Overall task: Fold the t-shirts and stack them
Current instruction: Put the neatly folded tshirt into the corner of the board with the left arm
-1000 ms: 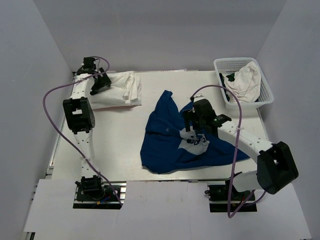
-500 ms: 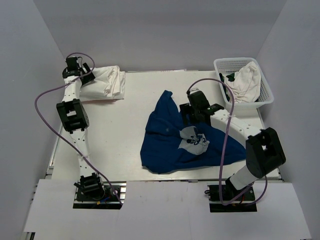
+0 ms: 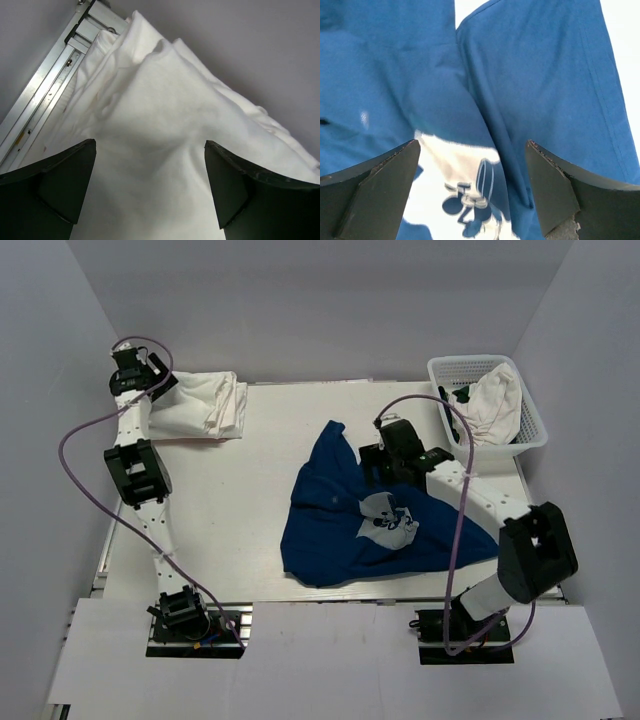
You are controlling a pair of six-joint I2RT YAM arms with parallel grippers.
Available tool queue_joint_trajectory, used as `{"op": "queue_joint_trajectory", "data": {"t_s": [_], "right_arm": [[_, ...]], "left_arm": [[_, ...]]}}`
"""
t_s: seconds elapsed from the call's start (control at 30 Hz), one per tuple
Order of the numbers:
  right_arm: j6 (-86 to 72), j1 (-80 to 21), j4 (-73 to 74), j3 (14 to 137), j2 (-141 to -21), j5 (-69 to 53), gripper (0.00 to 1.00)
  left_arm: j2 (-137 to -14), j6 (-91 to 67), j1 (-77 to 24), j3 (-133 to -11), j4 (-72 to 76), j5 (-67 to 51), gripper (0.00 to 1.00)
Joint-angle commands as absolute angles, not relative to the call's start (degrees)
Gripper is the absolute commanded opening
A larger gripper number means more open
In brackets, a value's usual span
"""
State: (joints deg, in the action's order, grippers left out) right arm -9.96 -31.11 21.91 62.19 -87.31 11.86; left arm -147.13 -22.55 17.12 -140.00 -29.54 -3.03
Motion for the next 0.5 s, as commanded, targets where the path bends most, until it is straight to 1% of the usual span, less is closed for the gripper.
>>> {"op": "queue_joint_trajectory", "data": {"t_s": [0.0, 0.07, 0.13, 0.23, 0.33, 0.37, 0.4, 0.43, 0.47], "right_arm": [[-10.02, -30.85, 18.2, 60.39, -81.13, 10.37, 0.9], [-11.16, -30.85, 16.36, 58.19, -76.14, 10.46, 0.9], [-11.95, -30.85, 14.6, 56.43, -75.5, 10.72, 0.9], [-15.2, -30.76, 12.57, 53.09, -72.16, 12.47, 0.9], [-17.13, -30.68, 11.34, 50.28, -68.91, 14.32, 0.9], [-17.31, -30.67, 11.25, 49.23, -67.51, 14.59, 0.9], [-17.31, -30.67, 10.99, 48.7, -66.98, 14.94, 0.9], [-17.31, -30.67, 10.55, 47.13, -65.15, 15.03, 0.9], [-17.31, -30.67, 10.55, 46.59, -64.43, 15.2, 0.9]], "left_arm": [[-134.22, -23.73, 16.96, -138.7, -30.13, -6.14, 0.99], [-127.65, -23.73, 15.83, -134.33, -32.68, -8.51, 0.99], [-124.47, -23.73, 15.21, -133.17, -33.22, -9.05, 0.99], [-119.64, -26.54, 15.21, -129.74, -37.96, -8.17, 0.99], [-115.15, -27.07, 13.55, -121.67, -39.46, -10.01, 0.99], [-111.4, -27.85, 13.01, -115.29, -38.94, -10.02, 0.99], [-109.36, -27.86, 12.49, -111.83, -37.54, -10.02, 0.99], [-107.25, -29.34, 11.96, -104.23, -36.31, -10.02, 0.99], [-105.05, -29.88, 11.08, -100.5, -34.91, -10.98, 0.99]]}}
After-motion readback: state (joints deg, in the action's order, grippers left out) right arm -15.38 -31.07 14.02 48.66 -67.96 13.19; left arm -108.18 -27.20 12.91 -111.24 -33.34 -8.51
